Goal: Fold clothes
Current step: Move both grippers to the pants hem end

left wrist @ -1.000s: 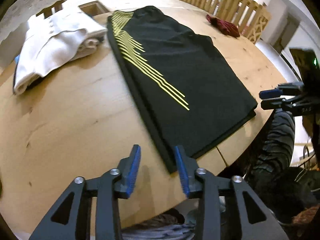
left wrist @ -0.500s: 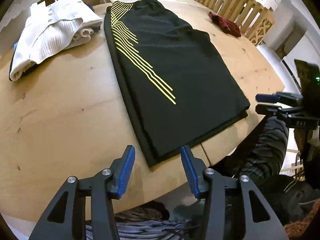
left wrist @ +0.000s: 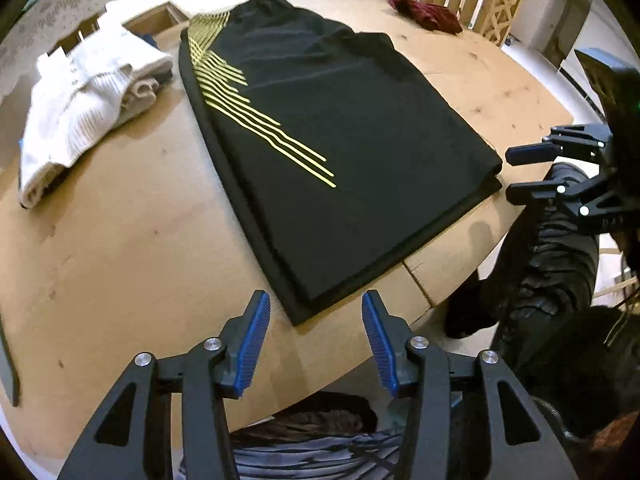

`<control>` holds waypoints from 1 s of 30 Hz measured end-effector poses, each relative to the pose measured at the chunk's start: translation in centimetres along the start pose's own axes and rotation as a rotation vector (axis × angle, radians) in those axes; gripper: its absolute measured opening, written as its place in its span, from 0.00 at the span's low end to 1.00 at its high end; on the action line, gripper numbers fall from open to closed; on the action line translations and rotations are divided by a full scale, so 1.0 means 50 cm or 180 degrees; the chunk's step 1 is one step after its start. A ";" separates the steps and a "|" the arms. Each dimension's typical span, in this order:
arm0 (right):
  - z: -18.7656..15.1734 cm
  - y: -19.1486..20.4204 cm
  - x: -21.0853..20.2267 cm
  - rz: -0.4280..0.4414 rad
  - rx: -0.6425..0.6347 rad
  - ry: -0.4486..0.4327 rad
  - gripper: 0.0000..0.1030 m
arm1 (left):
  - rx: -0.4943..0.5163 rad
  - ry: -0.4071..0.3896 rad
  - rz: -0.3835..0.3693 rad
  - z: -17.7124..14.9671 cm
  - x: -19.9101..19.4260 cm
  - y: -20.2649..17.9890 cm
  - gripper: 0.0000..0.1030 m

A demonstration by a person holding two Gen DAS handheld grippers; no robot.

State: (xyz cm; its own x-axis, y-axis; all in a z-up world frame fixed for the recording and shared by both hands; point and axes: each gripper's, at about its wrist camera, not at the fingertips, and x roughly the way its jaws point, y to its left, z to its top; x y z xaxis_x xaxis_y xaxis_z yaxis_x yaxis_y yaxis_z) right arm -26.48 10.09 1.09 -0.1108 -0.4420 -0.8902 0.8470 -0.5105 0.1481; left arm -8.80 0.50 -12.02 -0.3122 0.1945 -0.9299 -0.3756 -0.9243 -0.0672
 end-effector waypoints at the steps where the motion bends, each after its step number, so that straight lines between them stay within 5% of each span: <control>1: -0.001 -0.001 0.002 0.0051 0.0041 0.0008 0.51 | -0.0039 0.0011 -0.0010 0.003 0.004 0.003 0.45; 8: -0.007 -0.045 -0.013 0.0279 0.0363 0.0140 0.51 | -0.0079 0.0066 -0.0004 0.000 0.005 0.013 0.51; 16: 0.018 -0.092 0.005 0.0455 0.1113 0.0370 0.52 | -0.0838 0.0257 -0.0482 0.032 0.019 0.068 0.51; 20: 0.025 -0.086 0.008 0.0432 0.1210 0.0365 0.53 | -0.0803 0.0351 -0.0398 0.054 0.019 0.060 0.51; 30: 0.004 -0.022 0.002 -0.0007 0.0661 0.0198 0.54 | -0.0737 0.0484 0.0021 0.049 0.030 0.041 0.53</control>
State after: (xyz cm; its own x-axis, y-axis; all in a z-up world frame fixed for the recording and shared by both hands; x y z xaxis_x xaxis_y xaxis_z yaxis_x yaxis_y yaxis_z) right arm -27.53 10.44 0.94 -0.0748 -0.3977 -0.9145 0.7209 -0.6552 0.2260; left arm -12.15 -0.30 -12.66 -0.1729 0.1528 -0.9730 -0.1591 -0.9793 -0.1255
